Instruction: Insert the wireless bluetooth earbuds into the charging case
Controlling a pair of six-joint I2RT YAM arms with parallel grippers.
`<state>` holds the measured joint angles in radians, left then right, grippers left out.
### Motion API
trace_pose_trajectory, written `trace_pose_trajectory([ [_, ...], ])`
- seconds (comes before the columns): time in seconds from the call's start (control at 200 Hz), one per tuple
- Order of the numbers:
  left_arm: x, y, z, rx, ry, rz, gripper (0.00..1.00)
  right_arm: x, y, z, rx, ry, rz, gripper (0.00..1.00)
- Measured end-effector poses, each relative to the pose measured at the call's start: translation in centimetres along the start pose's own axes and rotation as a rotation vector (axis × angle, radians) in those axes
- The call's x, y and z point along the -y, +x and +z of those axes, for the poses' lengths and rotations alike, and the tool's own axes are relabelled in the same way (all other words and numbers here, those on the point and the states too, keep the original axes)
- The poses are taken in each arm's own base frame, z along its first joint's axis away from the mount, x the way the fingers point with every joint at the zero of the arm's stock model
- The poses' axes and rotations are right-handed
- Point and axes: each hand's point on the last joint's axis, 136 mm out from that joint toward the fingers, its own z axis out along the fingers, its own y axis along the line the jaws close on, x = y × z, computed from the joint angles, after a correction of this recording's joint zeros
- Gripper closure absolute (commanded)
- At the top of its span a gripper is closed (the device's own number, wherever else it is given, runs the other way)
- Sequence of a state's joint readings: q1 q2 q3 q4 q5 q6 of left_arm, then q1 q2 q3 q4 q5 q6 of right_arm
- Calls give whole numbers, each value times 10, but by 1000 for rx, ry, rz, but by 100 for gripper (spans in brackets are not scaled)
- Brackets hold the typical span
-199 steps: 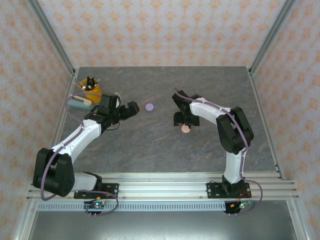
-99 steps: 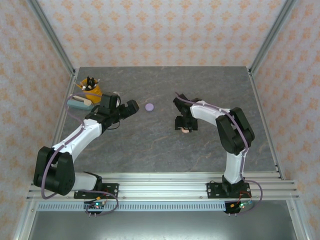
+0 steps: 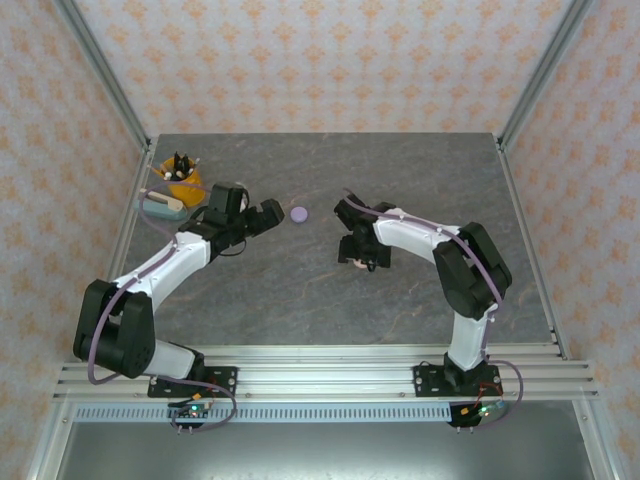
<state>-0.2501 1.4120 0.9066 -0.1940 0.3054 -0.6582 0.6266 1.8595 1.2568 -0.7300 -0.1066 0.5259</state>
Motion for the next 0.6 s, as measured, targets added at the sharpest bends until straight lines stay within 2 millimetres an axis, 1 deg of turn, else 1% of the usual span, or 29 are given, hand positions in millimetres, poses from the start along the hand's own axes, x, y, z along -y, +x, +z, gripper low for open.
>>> trace_pose_trajectory([
  [0.12, 5, -2, 0, 3, 8, 5, 0, 1, -8, -5, 30, 16, 83, 14],
  [0.27, 9, -7, -2, 14, 17, 7, 0, -8, -29, -20, 94, -5, 192, 15],
  [0.345, 11, -9, -2, 17, 20, 7, 0, -12, -35, -24, 111, -18, 254, 16],
  [0.44, 13, -11, -1, 18, 21, 8, 0, -12, -37, -22, 111, -17, 322, 15],
  [0.601, 14, -11, -2, 19, 22, 8, 0, -8, -33, -6, 81, 17, 391, 15],
])
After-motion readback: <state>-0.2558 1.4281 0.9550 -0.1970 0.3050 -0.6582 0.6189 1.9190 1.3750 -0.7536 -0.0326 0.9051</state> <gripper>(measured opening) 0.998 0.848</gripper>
